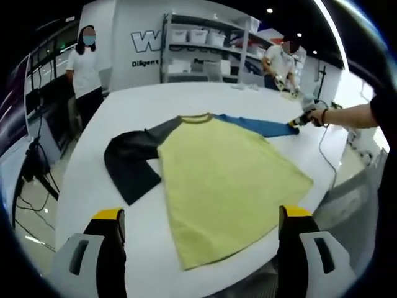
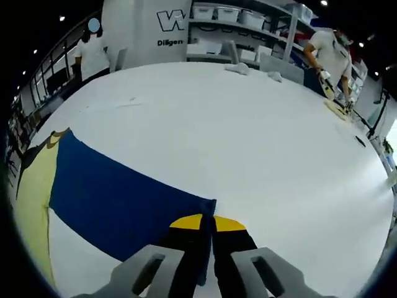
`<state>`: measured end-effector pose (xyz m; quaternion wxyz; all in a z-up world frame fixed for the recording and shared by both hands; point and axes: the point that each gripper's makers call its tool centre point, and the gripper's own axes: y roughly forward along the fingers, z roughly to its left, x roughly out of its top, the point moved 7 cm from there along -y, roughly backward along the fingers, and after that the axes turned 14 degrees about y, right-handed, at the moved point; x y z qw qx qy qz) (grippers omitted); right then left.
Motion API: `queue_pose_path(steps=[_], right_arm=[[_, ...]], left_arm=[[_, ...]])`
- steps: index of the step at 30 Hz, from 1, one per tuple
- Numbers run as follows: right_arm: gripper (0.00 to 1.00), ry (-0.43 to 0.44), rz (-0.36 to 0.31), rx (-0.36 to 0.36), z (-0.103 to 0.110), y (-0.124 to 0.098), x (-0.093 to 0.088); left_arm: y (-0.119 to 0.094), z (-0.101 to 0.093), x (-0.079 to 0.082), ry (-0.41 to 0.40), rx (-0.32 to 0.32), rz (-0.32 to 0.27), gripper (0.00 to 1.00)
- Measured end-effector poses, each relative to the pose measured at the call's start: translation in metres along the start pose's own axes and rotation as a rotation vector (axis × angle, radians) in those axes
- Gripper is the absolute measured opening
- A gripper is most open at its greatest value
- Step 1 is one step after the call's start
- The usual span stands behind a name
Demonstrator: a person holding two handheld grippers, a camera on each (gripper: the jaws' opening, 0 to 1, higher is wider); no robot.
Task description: Fold the garment on the visible template until the final outline fits inside the template.
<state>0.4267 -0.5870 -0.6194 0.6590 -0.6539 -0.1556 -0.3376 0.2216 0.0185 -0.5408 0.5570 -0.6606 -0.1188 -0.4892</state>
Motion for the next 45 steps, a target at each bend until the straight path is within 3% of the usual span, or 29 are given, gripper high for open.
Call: queue_pose_path(steps=[4, 9, 19, 23, 27, 31, 33, 39, 45], right_arm=[[0.0, 0.069, 0.002, 0.001, -0.002, 0.0, 0.001], [0.13, 0.085, -0.006, -0.007, -0.005, -0.009, 0.006], [0.28, 0.089, 0.017, 0.067, -0.009, -0.014, 0.0], [0.33, 0.082, 0.007, 0.133, -0.006, -0.017, -0.002], [0.23, -0.01, 0.041, 0.107, -0.006, -0.016, -0.01], [0.04, -0.018, 0.04, 0.091, -0.006, -0.017, -0.011], [0.0, -0.021, 0.036, 0.086, -0.007, -0.017, -0.011], [0.0, -0.021, 0.041, 0.056, -0.011, -0.022, -0.012], [0.0, 0.128, 0.065, 0.03, -0.021, -0.02, -0.016]], left_arm=[[-0.001, 0.0, -0.001, -0.004, 0.003, 0.005, 0.98], [-0.001, 0.0, -0.001, -0.006, 0.004, 0.006, 0.98], [-0.002, -0.001, 0.0, -0.001, -0.001, 0.001, 0.98], [-0.004, 0.001, 0.001, 0.003, 0.007, 0.0, 0.97], [-0.004, 0.002, 0.001, 0.004, 0.013, 0.006, 0.97], [-0.004, 0.0, 0.003, 0.007, 0.009, -0.002, 0.96], [-0.004, -0.001, 0.002, 0.009, 0.007, -0.001, 0.96], [-0.006, 0.0, 0.002, 0.005, 0.014, -0.003, 0.96], [-0.006, 0.0, 0.001, 0.006, 0.013, -0.003, 0.96]])
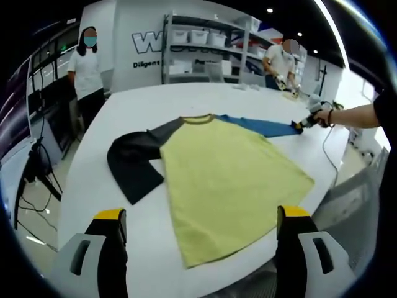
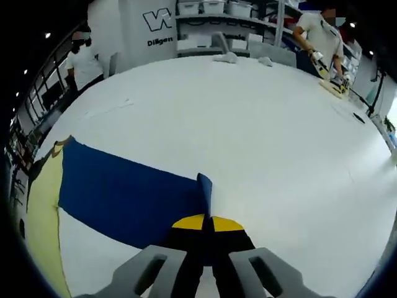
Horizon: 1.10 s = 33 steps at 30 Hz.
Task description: Fold the garment on the visible template until the final outline fits inside the template.
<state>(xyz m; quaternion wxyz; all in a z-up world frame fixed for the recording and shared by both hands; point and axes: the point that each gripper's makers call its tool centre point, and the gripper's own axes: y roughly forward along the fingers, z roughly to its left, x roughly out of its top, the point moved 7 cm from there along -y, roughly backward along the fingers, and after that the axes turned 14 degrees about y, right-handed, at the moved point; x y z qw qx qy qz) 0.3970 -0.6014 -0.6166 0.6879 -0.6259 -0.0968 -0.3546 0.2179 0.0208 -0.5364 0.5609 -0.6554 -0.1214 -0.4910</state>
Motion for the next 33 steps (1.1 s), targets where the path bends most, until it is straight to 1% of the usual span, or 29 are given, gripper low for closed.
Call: queue_pose_path(steps=[3, 6, 10, 14, 19, 20, 23, 26, 29, 31, 33], right_arm=[[0.0, 0.069, 0.001, -0.002, -0.009, 0.009, 0.007], [0.0, 0.071, 0.017, -0.008, -0.017, 0.017, 0.015], [0.0, 0.093, 0.022, -0.012, -0.018, 0.018, 0.022], [0.0, 0.121, 0.012, -0.014, -0.018, 0.018, 0.028], [0.0, 0.131, 0.012, -0.013, -0.012, 0.015, 0.028], [0.0, 0.138, 0.015, -0.013, -0.01, 0.014, 0.028], [0.0, 0.161, 0.017, 0.021, 0.005, 0.008, 0.024], [0.0, 0.132, 0.013, 0.027, 0.017, 0.003, 0.023], [0.0, 0.116, 0.025, 0.052, 0.029, 0.001, 0.021], [0.0, 0.095, 0.025, 0.065, 0.039, -0.001, 0.021], [0.0, 0.072, 0.034, 0.075, 0.046, -0.001, 0.021]], left_arm=[[0.0, 0.0, 0.0, 0.001, -0.001, 0.0, 0.95], [-0.001, 0.001, 0.001, 0.004, 0.001, -0.001, 0.95], [-0.002, 0.001, 0.001, 0.002, 0.001, -0.002, 0.96], [-0.003, 0.0, 0.001, 0.001, -0.003, -0.006, 0.97], [-0.003, -0.003, 0.001, 0.002, -0.007, -0.008, 0.99], [-0.003, -0.003, 0.001, 0.002, -0.007, -0.009, 0.99], [-0.003, -0.004, 0.001, -0.001, -0.012, -0.008, 0.99], [-0.003, -0.003, 0.001, 0.0, -0.014, -0.013, 0.99], [-0.002, -0.005, 0.002, 0.001, -0.036, -0.016, 0.99], [-0.002, -0.005, 0.002, 0.016, -0.039, -0.015, 0.99], [-0.002, -0.005, 0.002, 0.011, -0.039, -0.018, 0.99]])
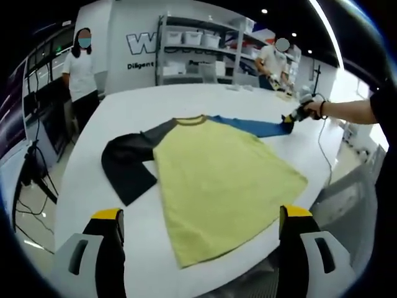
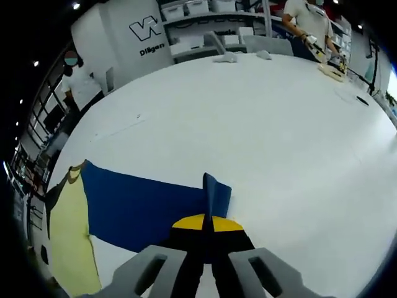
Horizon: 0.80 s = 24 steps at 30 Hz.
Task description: Fold the garment on the visible template until the final outline fits inside the template.
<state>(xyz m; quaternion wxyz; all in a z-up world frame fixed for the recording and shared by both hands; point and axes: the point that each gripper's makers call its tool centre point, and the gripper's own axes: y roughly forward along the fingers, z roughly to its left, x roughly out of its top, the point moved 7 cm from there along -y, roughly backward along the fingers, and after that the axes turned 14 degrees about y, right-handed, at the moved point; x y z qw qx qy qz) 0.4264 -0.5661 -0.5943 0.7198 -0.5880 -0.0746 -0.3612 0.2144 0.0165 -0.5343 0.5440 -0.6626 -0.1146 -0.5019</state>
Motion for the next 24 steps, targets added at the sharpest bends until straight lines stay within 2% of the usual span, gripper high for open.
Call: queue_pose_path(steps=[13, 24], right_arm=[[0.0, -0.028, 0.014, 0.075, 0.043, 0.001, -0.003], [0.0, -0.076, 0.04, 0.165, 0.095, -0.002, -0.007]], left_arm=[[-0.003, -0.002, -0.001, 0.009, -0.006, -0.006, 0.99], [-0.002, -0.008, -0.001, 0.013, -0.033, 0.002, 0.99]])
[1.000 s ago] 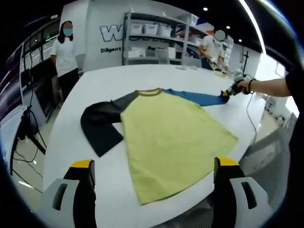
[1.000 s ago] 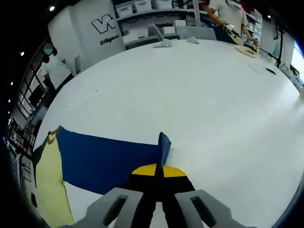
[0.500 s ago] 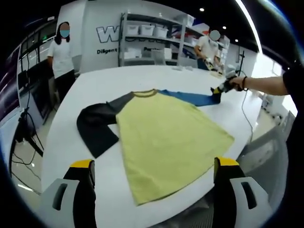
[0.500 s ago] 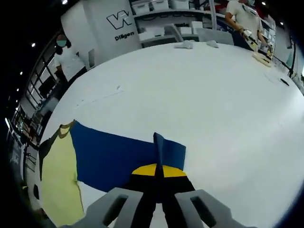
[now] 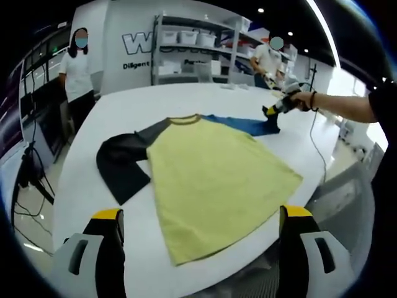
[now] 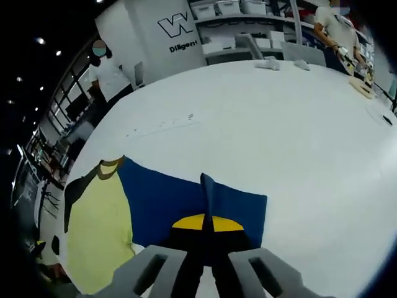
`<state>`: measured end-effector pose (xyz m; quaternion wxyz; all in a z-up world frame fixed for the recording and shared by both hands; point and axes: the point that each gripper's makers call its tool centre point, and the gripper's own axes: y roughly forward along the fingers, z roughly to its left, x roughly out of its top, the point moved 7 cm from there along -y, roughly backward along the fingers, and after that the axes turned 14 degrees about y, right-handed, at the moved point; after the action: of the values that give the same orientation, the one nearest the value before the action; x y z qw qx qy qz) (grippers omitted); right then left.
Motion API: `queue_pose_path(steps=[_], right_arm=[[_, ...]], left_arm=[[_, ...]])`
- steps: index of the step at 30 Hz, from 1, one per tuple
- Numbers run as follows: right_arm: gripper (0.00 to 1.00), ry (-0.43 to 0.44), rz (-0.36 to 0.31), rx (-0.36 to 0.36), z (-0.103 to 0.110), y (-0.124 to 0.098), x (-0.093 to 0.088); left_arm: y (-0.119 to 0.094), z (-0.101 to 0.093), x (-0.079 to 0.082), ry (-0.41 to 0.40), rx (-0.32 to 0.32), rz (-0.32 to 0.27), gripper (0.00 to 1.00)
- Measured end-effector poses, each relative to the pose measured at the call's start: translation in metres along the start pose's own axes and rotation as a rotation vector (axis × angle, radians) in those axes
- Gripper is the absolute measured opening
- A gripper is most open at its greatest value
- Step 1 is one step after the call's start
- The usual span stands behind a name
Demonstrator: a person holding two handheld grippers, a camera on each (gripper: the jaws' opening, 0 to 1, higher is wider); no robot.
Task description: Fold the garment on the visible template until the final outline fits inside the template.
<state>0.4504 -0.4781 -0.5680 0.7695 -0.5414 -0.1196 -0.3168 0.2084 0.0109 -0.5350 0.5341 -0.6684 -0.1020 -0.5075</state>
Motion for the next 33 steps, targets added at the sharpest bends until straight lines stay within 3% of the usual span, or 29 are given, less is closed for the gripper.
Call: queue_pose_path(steps=[15, 33], right_arm=[[0.0, -0.094, 0.068, 0.105, 0.078, 0.008, -0.008], [0.0, -0.18, 0.12, 0.202, 0.154, 0.015, -0.019]], left_arm=[[-0.002, -0.003, 0.0, 0.01, -0.011, 0.0, 0.99], [-0.006, -0.003, -0.001, 0.009, -0.012, -0.001, 0.99]])
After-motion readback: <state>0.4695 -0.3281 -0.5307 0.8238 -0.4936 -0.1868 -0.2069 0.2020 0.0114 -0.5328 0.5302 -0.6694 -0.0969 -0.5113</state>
